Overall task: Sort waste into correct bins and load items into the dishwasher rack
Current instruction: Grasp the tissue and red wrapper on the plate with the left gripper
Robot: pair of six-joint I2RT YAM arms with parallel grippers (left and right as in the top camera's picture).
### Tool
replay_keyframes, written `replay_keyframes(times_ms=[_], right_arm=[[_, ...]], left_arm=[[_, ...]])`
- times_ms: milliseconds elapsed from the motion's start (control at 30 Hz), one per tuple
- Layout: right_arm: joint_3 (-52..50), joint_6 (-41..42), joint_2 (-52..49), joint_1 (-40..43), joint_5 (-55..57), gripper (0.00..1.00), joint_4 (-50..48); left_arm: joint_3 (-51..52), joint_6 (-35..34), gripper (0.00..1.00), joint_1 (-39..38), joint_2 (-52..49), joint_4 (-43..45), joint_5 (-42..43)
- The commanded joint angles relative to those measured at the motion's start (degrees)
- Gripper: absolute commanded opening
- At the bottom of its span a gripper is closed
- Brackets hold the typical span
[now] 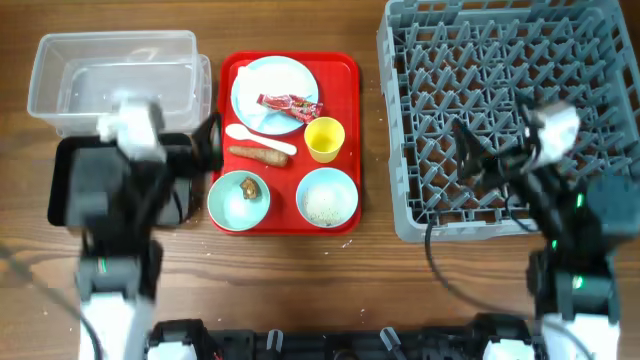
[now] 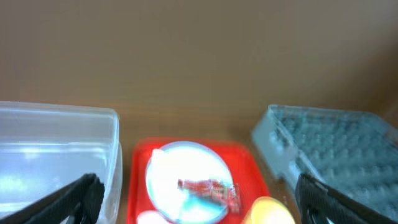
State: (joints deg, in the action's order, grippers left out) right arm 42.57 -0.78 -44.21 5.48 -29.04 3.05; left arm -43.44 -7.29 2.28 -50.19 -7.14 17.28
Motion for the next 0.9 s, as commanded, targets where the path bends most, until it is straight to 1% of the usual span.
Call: replay_keyframes(times_ms=[0,67,100,167,200,267,333,367,400,467,533,567,600,667,700,733,867], right_arm=[[8.2,-0.2,-7.8,0.2,-6.6,1.0,5.6],[12.3,0.9,-11.7,0.2,-7.0,1.0,10.6],[14.1,0.7,-13.3,0.2,-6.9,0.99,13.3],[16.4,0.7,-15.4,0.2,-5.4,1.0,17.8],[16.7,0.7,-16.1,0.2,-4.2,1.0,19.8],[16.7,0.0,-17.0,0.2,-4.0,1.0,23.0],[16.7,-0.6,-18.2,0.2,-4.0,1.0,25.0],[16.7,-0.4,-19.3,0.2,-4.1,1.0,25.4],[16.7,1.2,-20.2,0.2,-4.0,1.0,26.1],[16.7,4.6,-22.3,0.2,-4.0,1.0,26.6],[16.7,5.5,-24.4,0.2,-4.0,1.0,26.6],[16.7,5.5,-25.2,0.2,-4.0,1.0,26.9],[16.7,5.5,-25.6,0.2,-4.0,1.0,27.2],[16.7,5.5,-26.0,0.2,-4.0,1.0,27.3],[16.7,5.5,-26.0,0.2,-4.0,1.0,27.3],[16.7,5.5,-26.0,0.2,-4.0,1.0,27.3],[16.7,5.5,-26.0,0.2,-4.0,1.0,27.3]], left_arm=[[-18.3,4.3,1.0,-3.4,-18.4,-7.5,0.5],[-27.5,4.9,1.0,-6.0,-27.9,-13.6,-3.1],[-34.9,6.1,1.0,-8.2,-35.5,-19.1,-5.9],[-45.8,6.9,1.0,-11.5,-46.2,-27.7,-11.6],[-50.3,6.9,1.0,-12.8,-51.0,-31.7,-14.4],[-55.0,6.9,1.0,-14.5,-57.6,-36.7,-15.7],[-55.2,6.9,1.0,-15.5,-61.1,-37.3,-14.5],[-55.2,6.9,1.0,-15.8,-62.9,-37.0,-12.5],[-55.2,6.9,1.0,-16.0,-64.2,-36.8,-11.0],[-55.1,6.9,1.0,-16.4,-66.5,-37.1,-5.0],[-55.1,6.9,1.0,-16.4,-68.0,-36.8,-3.2],[-55.1,6.6,1.0,-16.3,-68.8,-35.7,-3.8],[-55.1,4.8,1.0,-16.2,-69.6,-34.7,-4.6],[-55.1,-4.1,1.0,-16.2,-71.8,-32.1,-11.2],[-55.1,-5.8,1.0,-16.3,-73.0,-31.2,-12.7],[-55.1,-6.9,1.0,-16.3,-74.2,-30.2,-13.2],[-55.1,-6.9,1.0,-16.4,-79.4,-28.1,-14.7]])
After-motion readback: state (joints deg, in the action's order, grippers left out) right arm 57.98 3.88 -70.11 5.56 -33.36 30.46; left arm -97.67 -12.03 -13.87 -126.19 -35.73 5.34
